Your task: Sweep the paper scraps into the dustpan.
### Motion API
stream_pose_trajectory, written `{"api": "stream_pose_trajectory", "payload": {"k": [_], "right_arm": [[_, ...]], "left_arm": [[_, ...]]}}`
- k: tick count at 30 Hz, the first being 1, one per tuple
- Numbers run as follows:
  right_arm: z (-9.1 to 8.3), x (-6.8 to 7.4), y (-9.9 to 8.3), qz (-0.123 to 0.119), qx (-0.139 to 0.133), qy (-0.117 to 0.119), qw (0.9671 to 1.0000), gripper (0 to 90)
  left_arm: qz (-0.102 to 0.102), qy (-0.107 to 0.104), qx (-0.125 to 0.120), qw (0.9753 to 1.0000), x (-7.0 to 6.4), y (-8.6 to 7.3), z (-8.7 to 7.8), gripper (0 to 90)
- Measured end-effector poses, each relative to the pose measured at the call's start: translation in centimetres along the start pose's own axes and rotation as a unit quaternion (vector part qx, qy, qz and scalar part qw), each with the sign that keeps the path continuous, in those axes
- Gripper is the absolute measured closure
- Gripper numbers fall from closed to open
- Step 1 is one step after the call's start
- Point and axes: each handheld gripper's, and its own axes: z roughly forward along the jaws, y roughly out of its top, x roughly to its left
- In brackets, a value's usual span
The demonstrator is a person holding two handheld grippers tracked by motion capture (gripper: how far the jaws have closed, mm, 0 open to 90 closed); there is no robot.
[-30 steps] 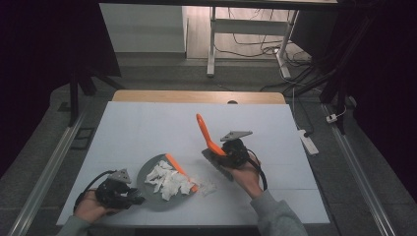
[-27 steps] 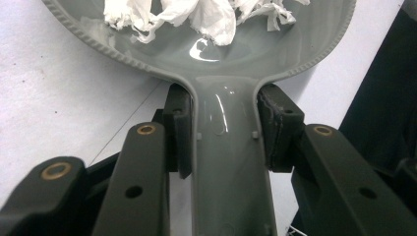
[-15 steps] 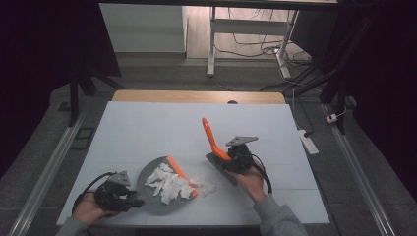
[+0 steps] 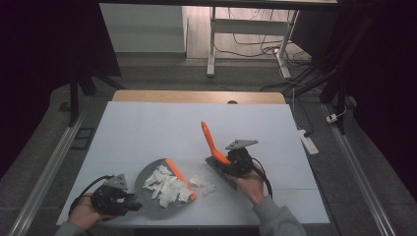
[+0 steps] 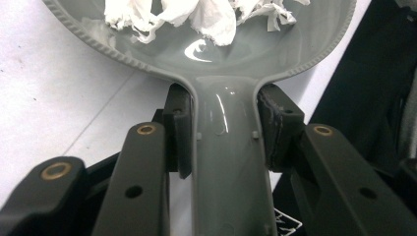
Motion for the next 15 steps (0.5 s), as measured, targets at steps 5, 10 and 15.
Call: {"api": "stream_pose_trajectory", "payload": {"k": [5, 10, 15], "right_arm": [[0.4, 0.6, -0.2, 0.000, 0.007, 0.004, 1.0000, 71.2], [0.8, 1.4, -0.1, -0.004, 0.012, 0.007, 0.9999, 71.2], [1.4, 2.0, 0.2, -0.007, 0.014, 0.009, 0.9998, 71.2]], "left_arm": [[0.006, -0.004, 0.004, 1.0000, -0.2, -0.1, 0.1, 61.2], [0.015, -0.008, 0.010, 0.9998, -0.4, 0.2, 0.4, 61.2], [0.021, -0.012, 0.012, 0.9996, -0.8, 0.6, 0.7, 61.2]]}}
